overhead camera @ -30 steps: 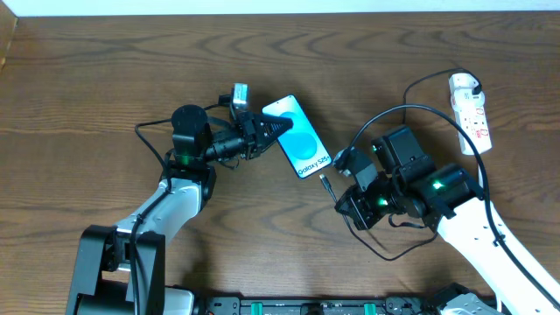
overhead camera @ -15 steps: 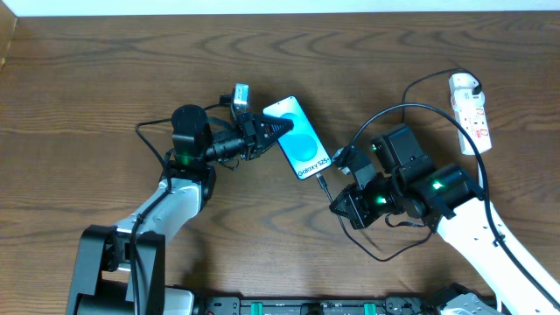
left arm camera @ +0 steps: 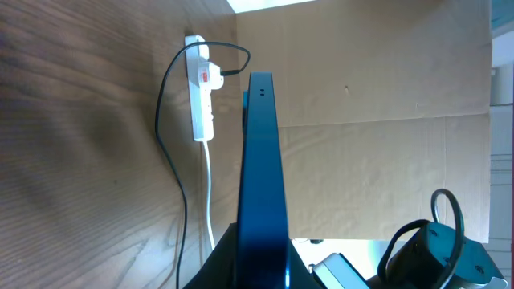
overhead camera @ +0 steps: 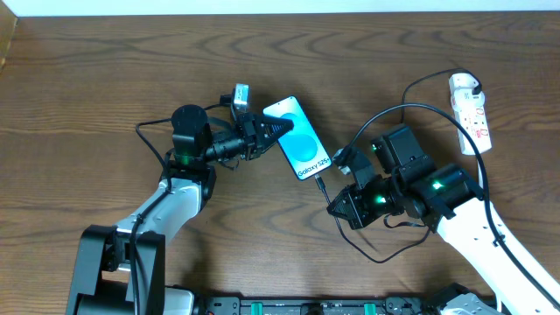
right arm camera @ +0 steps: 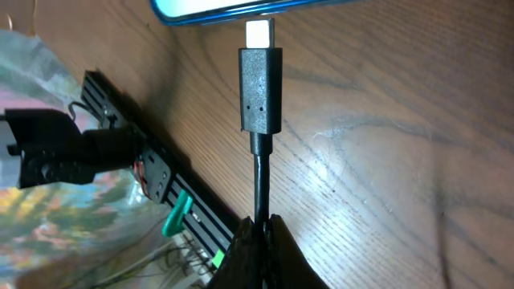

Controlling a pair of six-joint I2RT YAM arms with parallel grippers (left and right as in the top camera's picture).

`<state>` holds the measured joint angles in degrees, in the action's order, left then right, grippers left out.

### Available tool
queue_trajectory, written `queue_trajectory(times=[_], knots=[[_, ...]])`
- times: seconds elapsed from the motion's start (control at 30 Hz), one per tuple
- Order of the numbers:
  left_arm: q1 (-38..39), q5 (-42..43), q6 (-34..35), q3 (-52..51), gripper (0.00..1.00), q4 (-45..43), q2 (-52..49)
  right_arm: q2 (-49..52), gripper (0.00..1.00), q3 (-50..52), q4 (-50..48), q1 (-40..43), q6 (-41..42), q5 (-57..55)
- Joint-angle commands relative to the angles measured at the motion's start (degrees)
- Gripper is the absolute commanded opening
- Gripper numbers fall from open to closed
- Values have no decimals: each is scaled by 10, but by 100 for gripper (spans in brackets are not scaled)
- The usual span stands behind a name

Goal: Plug charger to phone and switch on socket
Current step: 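Align the USB plug with the phone port held by the left gripper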

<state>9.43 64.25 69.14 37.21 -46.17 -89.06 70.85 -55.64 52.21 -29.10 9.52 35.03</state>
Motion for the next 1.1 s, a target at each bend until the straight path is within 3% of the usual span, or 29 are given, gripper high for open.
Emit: queue_trajectory(times=[0.0,1.07], knots=[[0,24,-5,8,8,-7,3,-3,1,1,-1,-2,48,14],[0,26,29,8,8,-7,3,-3,1,1,-4,-2,52,46]])
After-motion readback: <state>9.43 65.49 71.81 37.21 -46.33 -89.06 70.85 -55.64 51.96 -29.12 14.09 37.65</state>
